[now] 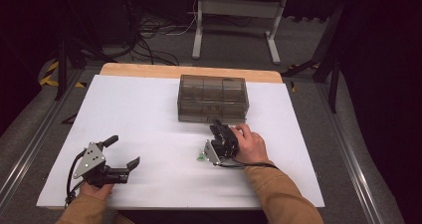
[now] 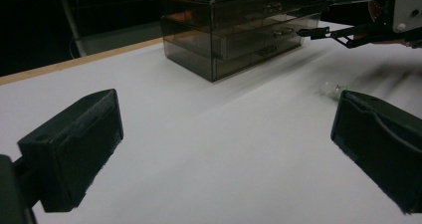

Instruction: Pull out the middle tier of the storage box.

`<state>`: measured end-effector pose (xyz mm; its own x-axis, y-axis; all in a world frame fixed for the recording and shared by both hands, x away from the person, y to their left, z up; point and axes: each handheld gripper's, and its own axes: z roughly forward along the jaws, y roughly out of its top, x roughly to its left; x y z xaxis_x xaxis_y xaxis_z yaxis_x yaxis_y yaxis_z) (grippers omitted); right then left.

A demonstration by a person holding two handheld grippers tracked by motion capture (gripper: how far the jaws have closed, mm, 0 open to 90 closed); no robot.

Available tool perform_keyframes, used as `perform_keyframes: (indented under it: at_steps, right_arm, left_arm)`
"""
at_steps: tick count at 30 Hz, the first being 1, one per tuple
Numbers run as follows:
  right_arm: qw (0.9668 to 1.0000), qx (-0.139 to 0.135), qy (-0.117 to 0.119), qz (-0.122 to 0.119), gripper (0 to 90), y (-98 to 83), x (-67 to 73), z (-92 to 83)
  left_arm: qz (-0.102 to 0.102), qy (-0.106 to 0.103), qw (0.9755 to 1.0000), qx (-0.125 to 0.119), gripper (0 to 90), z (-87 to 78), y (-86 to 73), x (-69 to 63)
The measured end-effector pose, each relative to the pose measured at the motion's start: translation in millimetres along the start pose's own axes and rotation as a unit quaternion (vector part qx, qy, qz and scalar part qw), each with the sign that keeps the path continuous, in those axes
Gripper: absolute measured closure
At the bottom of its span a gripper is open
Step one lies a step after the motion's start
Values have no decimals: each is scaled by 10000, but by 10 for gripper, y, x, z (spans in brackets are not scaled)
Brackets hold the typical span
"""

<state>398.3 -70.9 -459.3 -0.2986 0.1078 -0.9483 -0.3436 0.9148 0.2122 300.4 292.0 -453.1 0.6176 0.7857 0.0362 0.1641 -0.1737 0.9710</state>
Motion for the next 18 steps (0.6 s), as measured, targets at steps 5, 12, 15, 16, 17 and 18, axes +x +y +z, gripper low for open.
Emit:
perform_keyframes:
  at_steps: [5, 12, 15, 16, 17, 18]
  right_arm:
    - [9998, -93, 107, 121, 639, -7, -30, -34]
    - [9979, -289, 243, 523, 523, -1, -83, -96]
    - [9959, -398, 343, 730, 497, -9, -105, -122]
    - [9952, -459, 393, 764, 492, -13, -118, -129]
    - [9940, -474, 446, 876, 481, -18, -124, -141]
    - [9930, -500, 513, 943, 472, -24, -137, -149]
  left_arm:
    - [-12, 2, 10000, 6, 9, 1, 0, -2]
    - [4, 11, 10000, 31, 9, 0, 1, 1]
    - [-14, 7, 10000, 29, 9, 1, 0, -1]
    - [-14, 7, 10000, 29, 9, 1, 0, -1]
    - [-2, 11, 10000, 35, 9, 1, 1, 2]
    - [-2, 11, 10000, 36, 9, 1, 1, 2]
